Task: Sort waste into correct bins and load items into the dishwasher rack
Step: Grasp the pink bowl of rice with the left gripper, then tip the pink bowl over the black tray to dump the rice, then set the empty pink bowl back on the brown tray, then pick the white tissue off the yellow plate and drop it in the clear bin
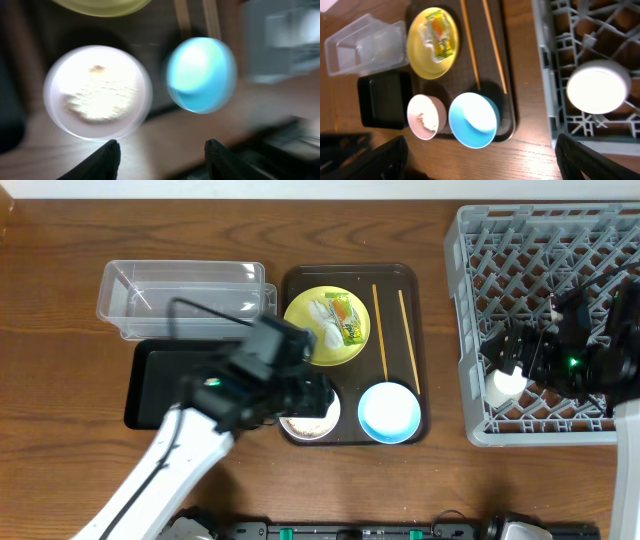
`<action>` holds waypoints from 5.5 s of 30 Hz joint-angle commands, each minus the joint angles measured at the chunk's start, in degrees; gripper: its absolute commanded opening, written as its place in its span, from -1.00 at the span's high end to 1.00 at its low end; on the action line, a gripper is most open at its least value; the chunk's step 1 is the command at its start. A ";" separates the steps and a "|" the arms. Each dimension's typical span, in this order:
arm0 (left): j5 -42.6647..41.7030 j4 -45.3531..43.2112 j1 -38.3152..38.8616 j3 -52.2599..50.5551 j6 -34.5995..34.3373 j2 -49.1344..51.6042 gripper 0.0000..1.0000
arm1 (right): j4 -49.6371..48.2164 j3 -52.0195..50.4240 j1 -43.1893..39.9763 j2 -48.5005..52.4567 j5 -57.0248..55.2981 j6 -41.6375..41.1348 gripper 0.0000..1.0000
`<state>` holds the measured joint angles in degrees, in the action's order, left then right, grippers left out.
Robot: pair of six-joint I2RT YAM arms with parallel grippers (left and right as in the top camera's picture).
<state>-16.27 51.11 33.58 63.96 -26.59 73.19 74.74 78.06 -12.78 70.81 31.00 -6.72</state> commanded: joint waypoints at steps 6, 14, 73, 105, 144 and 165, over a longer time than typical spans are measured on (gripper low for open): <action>14.82 -7.08 8.76 -1.38 -3.26 15.15 -0.01 | 0.11 0.96 4.44 -1.90 2.05 1.64 -0.84; 14.82 -10.34 10.27 -1.38 -8.33 24.41 0.31 | 0.46 0.94 6.10 -1.90 2.05 1.64 -0.84; -69.92 4.50 -53.68 -10.27 41.16 21.59 0.88 | 0.87 0.94 6.10 -1.90 1.81 1.44 -0.83; -60.61 5.22 -58.42 -9.68 36.76 19.32 0.88 | 1.25 0.94 6.10 -1.92 1.86 1.44 -0.83; 9.49 -13.77 9.73 -2.45 -0.13 13.79 0.07 | -0.33 0.94 6.10 -1.90 1.81 1.44 -0.85; 9.66 -34.05 -6.25 6.64 10.27 35.10 -0.29 | -0.57 0.92 6.10 -1.90 1.81 1.44 -0.86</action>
<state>-5.87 18.39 27.38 68.27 -17.91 104.81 73.95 78.06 -7.25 69.14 32.18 -5.80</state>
